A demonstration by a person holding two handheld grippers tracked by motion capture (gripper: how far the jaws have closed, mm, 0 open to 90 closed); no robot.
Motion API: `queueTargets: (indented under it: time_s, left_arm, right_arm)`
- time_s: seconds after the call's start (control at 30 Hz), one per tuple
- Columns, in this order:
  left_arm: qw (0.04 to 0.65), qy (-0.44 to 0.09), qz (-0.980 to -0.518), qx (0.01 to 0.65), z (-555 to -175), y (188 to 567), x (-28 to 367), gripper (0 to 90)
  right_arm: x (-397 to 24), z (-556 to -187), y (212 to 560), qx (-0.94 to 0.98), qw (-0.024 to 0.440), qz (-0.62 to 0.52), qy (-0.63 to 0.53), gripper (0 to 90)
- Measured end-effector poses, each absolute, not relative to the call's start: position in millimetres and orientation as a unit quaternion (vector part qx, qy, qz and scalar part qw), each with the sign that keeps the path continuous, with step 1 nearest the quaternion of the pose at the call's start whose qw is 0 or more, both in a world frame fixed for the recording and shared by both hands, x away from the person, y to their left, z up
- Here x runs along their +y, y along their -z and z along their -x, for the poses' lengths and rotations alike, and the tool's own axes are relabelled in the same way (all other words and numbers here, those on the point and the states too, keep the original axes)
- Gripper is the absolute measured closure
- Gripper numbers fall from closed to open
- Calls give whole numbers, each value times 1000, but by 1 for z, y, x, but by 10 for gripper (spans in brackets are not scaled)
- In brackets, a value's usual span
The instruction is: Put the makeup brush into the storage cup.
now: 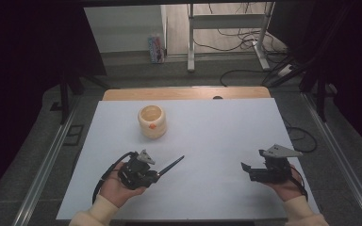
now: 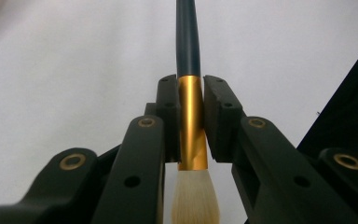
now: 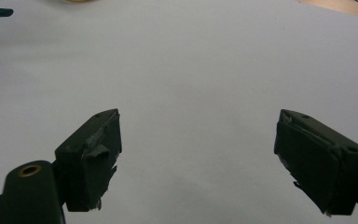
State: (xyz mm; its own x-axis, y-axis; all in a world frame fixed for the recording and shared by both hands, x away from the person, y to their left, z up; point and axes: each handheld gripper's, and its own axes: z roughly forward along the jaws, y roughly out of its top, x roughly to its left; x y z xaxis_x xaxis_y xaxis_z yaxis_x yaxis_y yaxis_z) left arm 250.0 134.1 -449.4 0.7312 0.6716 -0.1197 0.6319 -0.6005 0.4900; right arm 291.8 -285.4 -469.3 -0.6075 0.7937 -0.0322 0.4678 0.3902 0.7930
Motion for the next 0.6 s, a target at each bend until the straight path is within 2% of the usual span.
queueTargets:
  time_s: [0.6]
  left_arm:
    - [258,-34,-897,356,-258,448,124,780]
  right_arm:
    - [-282,-291,470,811,213,-383,-387,150]
